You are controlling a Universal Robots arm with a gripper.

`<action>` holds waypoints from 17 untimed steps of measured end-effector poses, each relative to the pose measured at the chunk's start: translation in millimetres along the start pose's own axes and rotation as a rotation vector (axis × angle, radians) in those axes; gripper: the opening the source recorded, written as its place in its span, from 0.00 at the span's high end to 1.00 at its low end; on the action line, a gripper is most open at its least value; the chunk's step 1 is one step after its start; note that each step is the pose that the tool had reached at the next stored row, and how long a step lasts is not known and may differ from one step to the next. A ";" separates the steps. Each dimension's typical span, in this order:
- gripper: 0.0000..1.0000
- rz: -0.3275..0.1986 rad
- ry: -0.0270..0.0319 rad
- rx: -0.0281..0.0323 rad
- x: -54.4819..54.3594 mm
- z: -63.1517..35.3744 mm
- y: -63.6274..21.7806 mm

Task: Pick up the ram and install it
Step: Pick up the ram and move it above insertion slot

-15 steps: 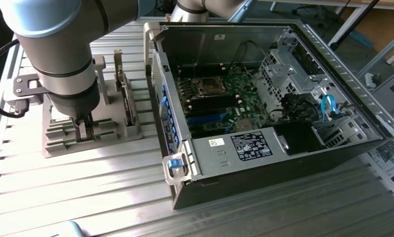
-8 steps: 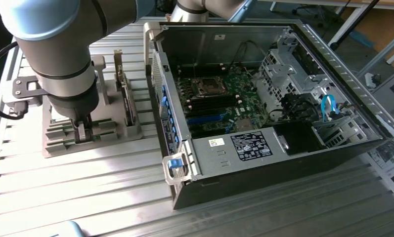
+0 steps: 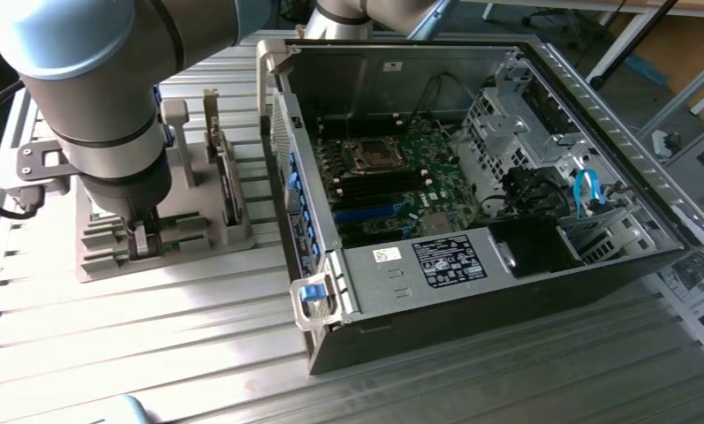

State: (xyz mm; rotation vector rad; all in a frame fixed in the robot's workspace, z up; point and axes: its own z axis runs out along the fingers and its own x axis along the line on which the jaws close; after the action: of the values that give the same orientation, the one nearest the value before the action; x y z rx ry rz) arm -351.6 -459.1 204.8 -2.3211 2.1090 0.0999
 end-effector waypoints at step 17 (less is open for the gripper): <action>0.87 0.000 0.0000 -0.0001 0.5 1.3 0.8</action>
State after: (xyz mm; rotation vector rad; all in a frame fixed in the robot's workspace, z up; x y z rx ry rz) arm -352.4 -459.6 203.5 -2.3212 2.1091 0.0999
